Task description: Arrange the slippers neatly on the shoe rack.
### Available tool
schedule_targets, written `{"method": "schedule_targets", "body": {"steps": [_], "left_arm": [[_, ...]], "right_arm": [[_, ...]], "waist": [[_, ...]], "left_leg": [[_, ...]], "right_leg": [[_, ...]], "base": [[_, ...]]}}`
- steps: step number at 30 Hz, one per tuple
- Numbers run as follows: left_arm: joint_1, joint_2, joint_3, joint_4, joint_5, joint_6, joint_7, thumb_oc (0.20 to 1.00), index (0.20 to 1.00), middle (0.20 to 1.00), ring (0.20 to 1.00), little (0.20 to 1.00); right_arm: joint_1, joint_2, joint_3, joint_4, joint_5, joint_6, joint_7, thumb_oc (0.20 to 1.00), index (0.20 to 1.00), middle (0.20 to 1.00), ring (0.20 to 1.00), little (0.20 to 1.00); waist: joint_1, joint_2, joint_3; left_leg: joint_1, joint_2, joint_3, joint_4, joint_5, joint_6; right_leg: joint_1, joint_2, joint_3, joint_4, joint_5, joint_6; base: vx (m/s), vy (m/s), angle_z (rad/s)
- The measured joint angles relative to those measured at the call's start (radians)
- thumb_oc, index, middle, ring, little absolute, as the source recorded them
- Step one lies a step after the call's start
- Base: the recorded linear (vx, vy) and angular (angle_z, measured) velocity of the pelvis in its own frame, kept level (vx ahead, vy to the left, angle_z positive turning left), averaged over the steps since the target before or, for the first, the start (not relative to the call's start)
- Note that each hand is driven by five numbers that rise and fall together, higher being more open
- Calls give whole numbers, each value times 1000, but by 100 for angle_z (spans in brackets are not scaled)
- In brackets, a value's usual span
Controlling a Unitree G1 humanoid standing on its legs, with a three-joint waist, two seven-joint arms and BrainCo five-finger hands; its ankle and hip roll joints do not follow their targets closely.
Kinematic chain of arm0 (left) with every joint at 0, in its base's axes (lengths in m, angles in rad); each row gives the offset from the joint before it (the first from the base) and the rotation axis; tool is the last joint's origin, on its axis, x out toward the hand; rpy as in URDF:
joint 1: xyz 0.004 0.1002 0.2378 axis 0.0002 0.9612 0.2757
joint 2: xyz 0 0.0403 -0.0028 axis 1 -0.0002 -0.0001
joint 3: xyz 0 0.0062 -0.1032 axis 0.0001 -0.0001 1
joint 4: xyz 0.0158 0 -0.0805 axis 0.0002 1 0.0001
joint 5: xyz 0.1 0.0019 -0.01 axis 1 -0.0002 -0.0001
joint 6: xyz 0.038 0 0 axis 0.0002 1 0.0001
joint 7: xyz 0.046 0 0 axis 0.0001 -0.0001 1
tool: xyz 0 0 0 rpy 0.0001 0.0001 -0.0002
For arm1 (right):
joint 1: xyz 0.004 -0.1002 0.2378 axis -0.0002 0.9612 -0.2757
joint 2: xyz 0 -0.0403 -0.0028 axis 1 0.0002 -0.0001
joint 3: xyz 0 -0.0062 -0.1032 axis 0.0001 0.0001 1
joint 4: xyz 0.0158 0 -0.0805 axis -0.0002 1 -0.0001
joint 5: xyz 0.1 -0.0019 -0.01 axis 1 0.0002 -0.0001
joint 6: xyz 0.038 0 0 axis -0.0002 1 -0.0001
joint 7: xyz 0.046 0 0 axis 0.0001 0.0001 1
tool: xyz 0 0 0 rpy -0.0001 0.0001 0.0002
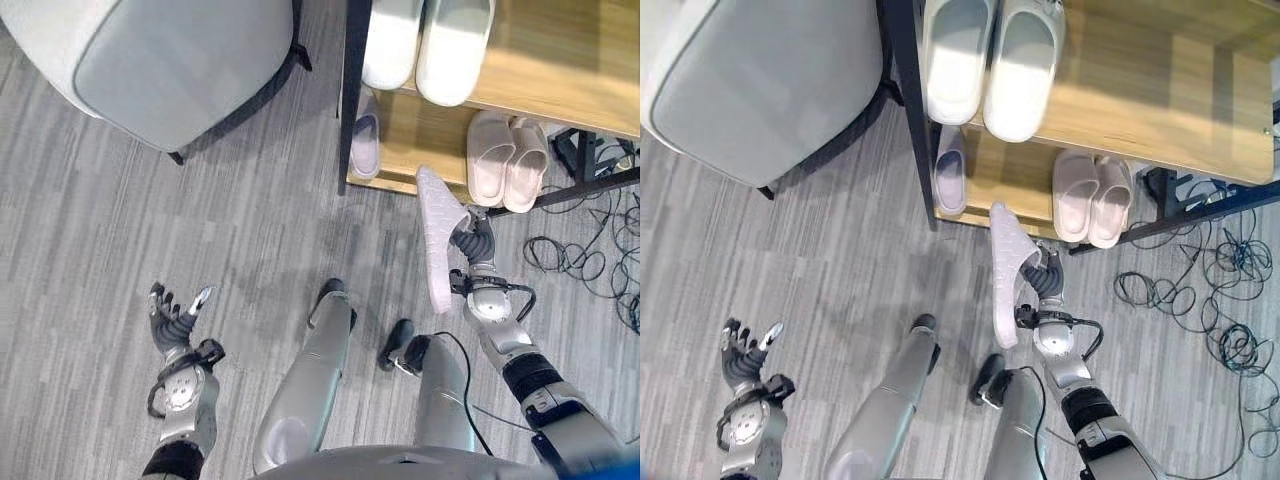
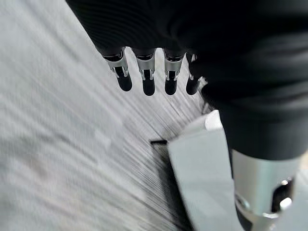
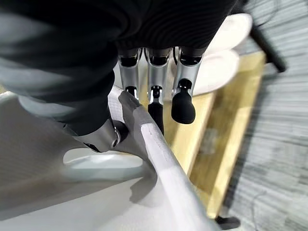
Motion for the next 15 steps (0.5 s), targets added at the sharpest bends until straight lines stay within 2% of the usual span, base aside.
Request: {"method": "schedule_targets", "body": {"steps": [1,2,3,4,5,6,7,8,9,10,11,12,13,14,15], "left_arm": [[-41,2,-7,0,11,0,14,1000,1000,1000,1000,1000],[-77,11,-25,-13,39,-1,22,1000,1000,1000,1000,1000],[-130,21,-32,-41,80,-6,29,1000,1000,1000,1000,1000],[-171,26,-30,-64,97,-6,39,1000,1000,1000,1000,1000],[-206,40,-51,-88,114,-10,58,1000,1000,1000,1000,1000],[-238,53,-56,-90,116,-10,72,1000,1000,1000,1000,1000],[-257,55,-58,-122,118,-12,95,1000,1000,1000,1000,1000],[-266,51,-60,-122,140,-11,102,1000,1000,1000,1000,1000],[-267,47,-61,-122,156,-10,107,1000,1000,1000,1000,1000],[-264,48,-67,-121,167,-3,111,1000,1000,1000,1000,1000],[-251,56,-69,-126,192,-3,119,1000,1000,1000,1000,1000],[-246,63,-70,-132,198,-4,134,1000,1000,1000,1000,1000],[-274,70,-69,-136,217,-3,141,1000,1000,1000,1000,1000],[-302,72,-69,-144,224,-3,143,1000,1000,1000,1000,1000],[-321,68,-70,-147,225,-3,145,1000,1000,1000,1000,1000]], "right_arm": [[-62,-32,-1,23,-7,1,0,200,200,200,200,200],[-100,-59,-6,39,-5,3,-4,200,200,200,200,200],[-118,-78,-41,18,-5,4,-17,200,200,200,200,200],[-130,-82,-55,23,-5,4,-24,200,200,200,200,200],[-162,-87,-53,28,-5,5,-25,200,200,200,200,200],[-180,-87,-52,29,-5,5,-25,200,200,200,200,200],[-217,-93,-52,20,-5,4,-27,200,200,200,200,200],[-238,-93,-52,21,-3,4,-38,200,200,200,200,200],[-238,-93,-50,20,-3,4,-43,200,200,200,200,200],[-197,-94,-49,2,-2,5,-46,200,200,200,200,200],[-149,-95,-48,-33,-2,5,-54,200,200,200,200,200],[-127,-99,-49,-52,-2,4,-62,200,200,200,200,200],[-131,-118,-53,-62,-2,5,-81,200,200,200,200,200],[-135,-123,-65,-78,-2,5,-94,200,200,200,200,200],[-144,-125,-80,-82,-2,5,-103,200,200,200,200,200]], "waist": [[2,26,36],[-17,41,64],[-27,24,88],[-27,6,98],[-24,-10,109],[-23,-22,119],[-23,-26,120],[-30,-30,122],[-45,-39,124],[-60,-43,127],[-66,-46,127],[-73,-46,127],[-87,-44,127],[-92,-43,129],[-94,-37,133]], "left_leg": [[-4,-6,-19,-3,12,-12],[-5,-23,-32,-9,22,-17],[-24,-57,-26,-4,23,-24],[-40,-74,-32,-5,29,-27],[-63,-77,-47,5,24,-35],[-74,-78,-61,9,24,-42],[-98,-63,-93,5,20,-57],[-102,-48,-114,-6,14,-74],[-89,-36,-132,-36,16,-93],[-49,-16,-159,-94,35,-115],[-22,12,-167,-100,40,-111],[-33,28,-153,-60,53,-104],[-134,23,-97,70,128,-83],[-210,17,-48,99,123,-81],[-231,6,-17,-1,114,-79]], "right_leg": [[-32,8,1,-35,7,10],[-39,13,21,-104,11,13],[-81,-5,65,-89,19,-15],[-116,-3,71,-56,25,-31],[-117,12,52,-57,45,-67],[-118,14,38,-43,46,-79],[-120,26,-5,-65,86,-120],[-124,34,-34,-64,99,-148],[-117,47,-45,-69,91,-162],[-72,60,-78,-101,79,-189],[-29,81,-110,-120,68,-210],[-14,102,-128,-107,46,-237],[-15,97,-156,-101,8,-263],[-29,99,-162,-100,-7,-280],[-35,99,-165,-108,-9,-285]], "base": [[110,-221,12],[80,-178,72],[121,-291,97],[106,-256,87],[147,-332,59],[130,-270,43],[179,-362,30],[167,-403,21],[118,-377,40],[41,-361,47],[12,-260,45],[32,-168,45],[71,34,51],[113,60,64],[106,65,23]]}}
